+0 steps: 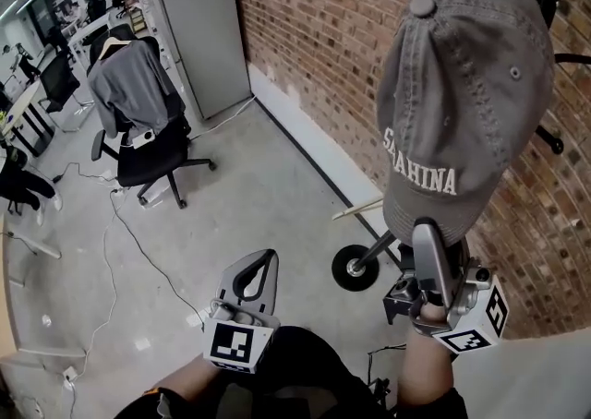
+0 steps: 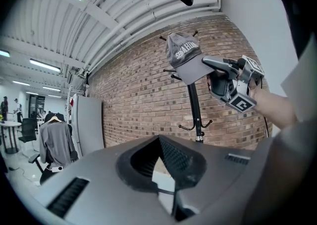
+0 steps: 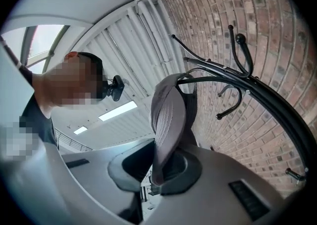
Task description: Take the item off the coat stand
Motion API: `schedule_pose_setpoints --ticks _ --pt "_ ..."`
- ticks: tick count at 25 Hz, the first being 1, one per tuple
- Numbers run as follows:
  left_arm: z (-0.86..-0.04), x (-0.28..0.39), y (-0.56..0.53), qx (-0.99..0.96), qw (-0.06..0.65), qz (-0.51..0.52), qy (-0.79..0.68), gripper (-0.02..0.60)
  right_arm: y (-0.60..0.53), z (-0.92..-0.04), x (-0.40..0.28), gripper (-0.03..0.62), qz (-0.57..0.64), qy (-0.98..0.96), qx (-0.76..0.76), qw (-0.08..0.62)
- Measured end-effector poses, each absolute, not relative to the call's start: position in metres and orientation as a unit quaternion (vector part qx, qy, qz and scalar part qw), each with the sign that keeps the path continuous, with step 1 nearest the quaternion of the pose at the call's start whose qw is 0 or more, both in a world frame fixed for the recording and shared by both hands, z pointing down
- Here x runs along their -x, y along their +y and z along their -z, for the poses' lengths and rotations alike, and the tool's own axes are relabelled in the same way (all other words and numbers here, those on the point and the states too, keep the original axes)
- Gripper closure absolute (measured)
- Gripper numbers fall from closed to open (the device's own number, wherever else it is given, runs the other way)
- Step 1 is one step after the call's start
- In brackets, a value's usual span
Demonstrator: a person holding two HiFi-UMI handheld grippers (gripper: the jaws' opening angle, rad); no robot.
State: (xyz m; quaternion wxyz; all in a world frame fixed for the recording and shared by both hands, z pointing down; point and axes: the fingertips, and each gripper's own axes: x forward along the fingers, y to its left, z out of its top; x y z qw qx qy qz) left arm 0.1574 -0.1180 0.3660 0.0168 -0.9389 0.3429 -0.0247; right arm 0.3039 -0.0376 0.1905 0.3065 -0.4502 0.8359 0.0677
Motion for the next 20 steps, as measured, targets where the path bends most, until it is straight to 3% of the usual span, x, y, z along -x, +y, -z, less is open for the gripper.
schedule_pose_setpoints --ticks 6,13,20 --pt "-0.357 -0.11 -0.119 0.915 0.002 0.026 0.402 0.557 -0.058 -0.156 -0.271 0.56 -0.063 0.86 0.408 0.301" --pt "-0.375 -0.055 -0.132 0.88 -0.007 0.05 0.471 0.557 -0.098 -0.177 -0.248 0.562 -0.054 0.871 0.399 0.282" --pt "-0.387 -0.031 -0.146 0.885 -0.018 0.042 0.463 0.556 -0.11 -0.132 -0.238 0.563 -0.151 0.854 0.45 0.213"
